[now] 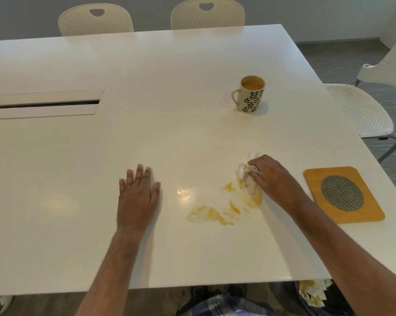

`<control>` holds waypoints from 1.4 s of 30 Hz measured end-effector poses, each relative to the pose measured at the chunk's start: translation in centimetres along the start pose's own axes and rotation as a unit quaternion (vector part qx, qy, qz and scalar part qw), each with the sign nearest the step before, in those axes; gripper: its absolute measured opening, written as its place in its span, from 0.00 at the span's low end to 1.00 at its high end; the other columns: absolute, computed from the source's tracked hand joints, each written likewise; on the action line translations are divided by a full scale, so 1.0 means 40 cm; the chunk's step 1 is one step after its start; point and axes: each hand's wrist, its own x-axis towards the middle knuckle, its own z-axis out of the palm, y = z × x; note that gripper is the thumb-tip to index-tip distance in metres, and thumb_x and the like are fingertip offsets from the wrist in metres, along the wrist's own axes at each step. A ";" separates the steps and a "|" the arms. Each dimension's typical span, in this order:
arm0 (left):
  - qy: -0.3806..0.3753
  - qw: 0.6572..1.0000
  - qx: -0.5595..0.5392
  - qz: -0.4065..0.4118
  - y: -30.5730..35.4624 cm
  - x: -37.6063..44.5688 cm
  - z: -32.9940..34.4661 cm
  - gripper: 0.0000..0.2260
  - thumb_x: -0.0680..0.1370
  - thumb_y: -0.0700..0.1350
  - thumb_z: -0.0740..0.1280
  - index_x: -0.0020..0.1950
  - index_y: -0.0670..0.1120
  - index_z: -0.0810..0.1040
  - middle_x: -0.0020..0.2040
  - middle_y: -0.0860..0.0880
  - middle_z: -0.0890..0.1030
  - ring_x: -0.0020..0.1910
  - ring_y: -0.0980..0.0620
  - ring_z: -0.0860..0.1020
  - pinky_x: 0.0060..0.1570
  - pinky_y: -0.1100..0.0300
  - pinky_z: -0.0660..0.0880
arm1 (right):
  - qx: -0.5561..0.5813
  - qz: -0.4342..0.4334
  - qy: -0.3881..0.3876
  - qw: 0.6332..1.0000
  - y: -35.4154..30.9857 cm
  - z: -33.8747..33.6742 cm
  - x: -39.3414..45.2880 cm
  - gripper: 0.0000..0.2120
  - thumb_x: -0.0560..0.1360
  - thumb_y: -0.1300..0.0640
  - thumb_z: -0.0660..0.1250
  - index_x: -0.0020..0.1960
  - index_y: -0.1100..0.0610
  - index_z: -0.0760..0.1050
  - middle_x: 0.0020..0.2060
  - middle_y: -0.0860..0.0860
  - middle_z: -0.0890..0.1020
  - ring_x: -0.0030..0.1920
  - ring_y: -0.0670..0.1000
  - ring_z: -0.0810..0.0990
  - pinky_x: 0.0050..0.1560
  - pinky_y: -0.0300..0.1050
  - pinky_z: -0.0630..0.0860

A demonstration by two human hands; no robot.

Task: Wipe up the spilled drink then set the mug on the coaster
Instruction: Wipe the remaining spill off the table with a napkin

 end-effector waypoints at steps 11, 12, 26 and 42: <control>0.002 1.000 -0.003 -0.001 0.006 -0.004 -0.006 0.26 0.87 0.56 0.55 0.85 0.49 0.61 0.86 0.48 0.58 0.85 0.44 0.52 0.84 0.44 0.47 | 0.043 -0.154 -0.074 0.984 -0.145 0.042 -0.089 0.14 0.72 0.68 0.76 0.56 0.56 0.84 0.53 0.50 0.83 0.52 0.52 0.81 0.58 0.37 0.72; 0.002 1.000 -0.003 -0.001 0.006 -0.004 -0.007 0.26 0.87 0.56 0.55 0.85 0.49 0.61 0.86 0.48 0.58 0.85 0.44 0.52 0.84 0.44 0.47 | 0.047 -0.173 -0.094 0.979 -0.156 0.049 -0.107 0.14 0.73 0.67 0.75 0.57 0.56 0.84 0.54 0.49 0.82 0.52 0.49 0.81 0.57 0.34 0.71; -0.003 1.000 0.006 0.000 0.013 -0.005 -0.014 0.27 0.87 0.56 0.54 0.85 0.48 0.60 0.86 0.47 0.58 0.86 0.43 0.52 0.84 0.44 0.47 | -0.013 -0.008 0.004 1.000 -0.030 -0.008 0.078 0.08 0.80 0.61 0.68 0.56 0.57 0.83 0.53 0.52 0.83 0.52 0.56 0.84 0.52 0.55 0.81; -0.007 1.000 0.002 -0.003 0.013 -0.005 -0.018 0.26 0.87 0.55 0.54 0.85 0.49 0.60 0.86 0.48 0.57 0.86 0.44 0.52 0.84 0.45 0.47 | 0.035 -0.130 -0.048 0.990 -0.059 0.025 -0.012 0.13 0.77 0.67 0.72 0.59 0.58 0.85 0.61 0.52 0.84 0.60 0.53 0.82 0.65 0.41 0.75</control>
